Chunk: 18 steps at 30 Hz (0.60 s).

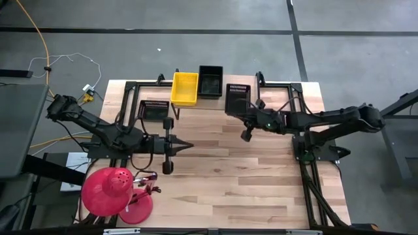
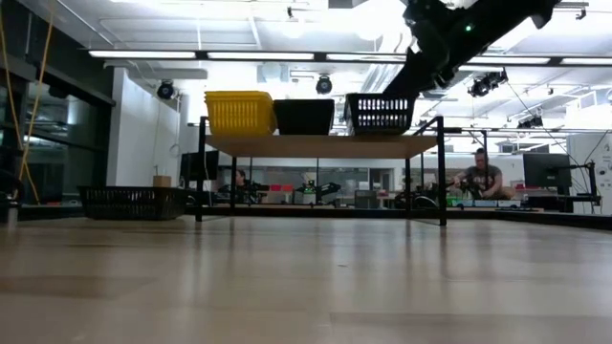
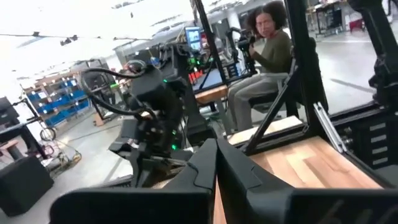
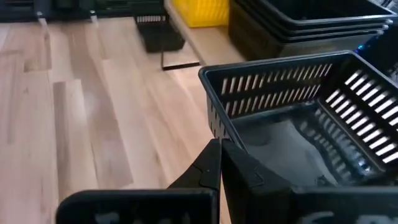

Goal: Stack baskets on shelf by color
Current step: Put the black bin on the shelf

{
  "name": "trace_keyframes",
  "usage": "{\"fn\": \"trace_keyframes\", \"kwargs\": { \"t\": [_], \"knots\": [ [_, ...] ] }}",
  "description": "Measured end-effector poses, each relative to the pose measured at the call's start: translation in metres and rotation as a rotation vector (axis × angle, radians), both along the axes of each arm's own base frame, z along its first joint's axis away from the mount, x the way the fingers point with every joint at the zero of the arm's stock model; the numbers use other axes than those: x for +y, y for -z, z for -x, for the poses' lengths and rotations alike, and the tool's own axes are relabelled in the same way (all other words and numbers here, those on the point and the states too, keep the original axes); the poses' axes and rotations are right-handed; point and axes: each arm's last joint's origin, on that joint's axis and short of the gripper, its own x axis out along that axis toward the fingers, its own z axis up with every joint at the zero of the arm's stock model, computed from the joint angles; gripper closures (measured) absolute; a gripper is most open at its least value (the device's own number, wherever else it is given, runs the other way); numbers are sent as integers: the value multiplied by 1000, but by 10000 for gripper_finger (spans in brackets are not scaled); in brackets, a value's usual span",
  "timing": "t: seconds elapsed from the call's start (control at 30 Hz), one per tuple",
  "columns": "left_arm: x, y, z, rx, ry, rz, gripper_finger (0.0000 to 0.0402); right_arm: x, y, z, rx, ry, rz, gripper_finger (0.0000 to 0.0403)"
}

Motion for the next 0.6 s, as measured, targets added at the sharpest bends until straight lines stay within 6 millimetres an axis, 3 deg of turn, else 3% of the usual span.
{"fn": "trace_keyframes", "kwargs": {
  "t": [0.6],
  "knots": [
    [2, 1, 0, 13, -29, -38, 401, -46, -2, 6, 0, 72, 17, 403]
  ]
}}
